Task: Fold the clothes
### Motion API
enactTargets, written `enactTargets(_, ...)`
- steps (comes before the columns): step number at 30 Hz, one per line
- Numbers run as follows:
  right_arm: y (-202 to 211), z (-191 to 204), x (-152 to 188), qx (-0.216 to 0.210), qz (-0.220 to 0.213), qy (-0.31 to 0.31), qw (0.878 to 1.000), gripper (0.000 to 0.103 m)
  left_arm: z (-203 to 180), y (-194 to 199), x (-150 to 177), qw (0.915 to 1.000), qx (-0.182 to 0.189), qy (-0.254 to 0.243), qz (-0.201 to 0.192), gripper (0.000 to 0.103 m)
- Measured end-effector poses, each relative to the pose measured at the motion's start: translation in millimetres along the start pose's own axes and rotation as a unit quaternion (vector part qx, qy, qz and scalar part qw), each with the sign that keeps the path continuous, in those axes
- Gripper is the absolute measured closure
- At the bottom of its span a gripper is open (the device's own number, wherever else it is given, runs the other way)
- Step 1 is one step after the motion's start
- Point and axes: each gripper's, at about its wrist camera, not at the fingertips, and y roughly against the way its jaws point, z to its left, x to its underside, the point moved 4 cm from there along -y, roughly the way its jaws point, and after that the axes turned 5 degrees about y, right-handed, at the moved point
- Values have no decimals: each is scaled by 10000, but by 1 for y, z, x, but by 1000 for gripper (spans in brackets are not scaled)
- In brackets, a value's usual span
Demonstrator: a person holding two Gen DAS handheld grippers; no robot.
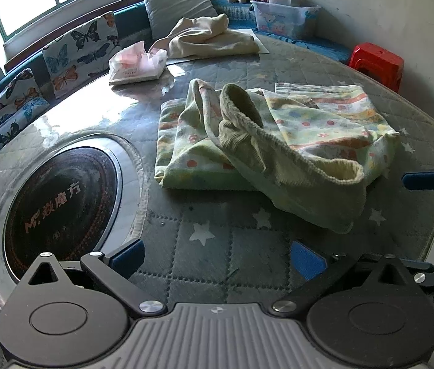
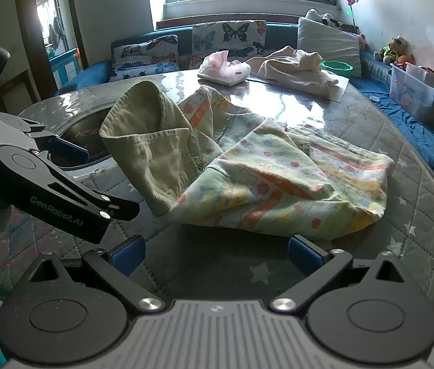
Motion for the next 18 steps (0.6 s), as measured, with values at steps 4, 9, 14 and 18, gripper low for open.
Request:
enactTargets(4,-2,-1,-2,-6,6,6,10000,1,2,-3,-2,10000,-4,9,34,0)
enactTargets(9,-5,-3,-5,-4,13,-3,10000,1,4,-6,-5,10000,-5,14,65,0)
enactTargets(14,-9,-4,-8,-21,18,6,10000,1,8,-10,-9,10000,-3,30,78,0)
enactTargets(18,-12,-6,-11,-30,23,15,10000,1,9,-13,-11,9999,-10,38,102,0)
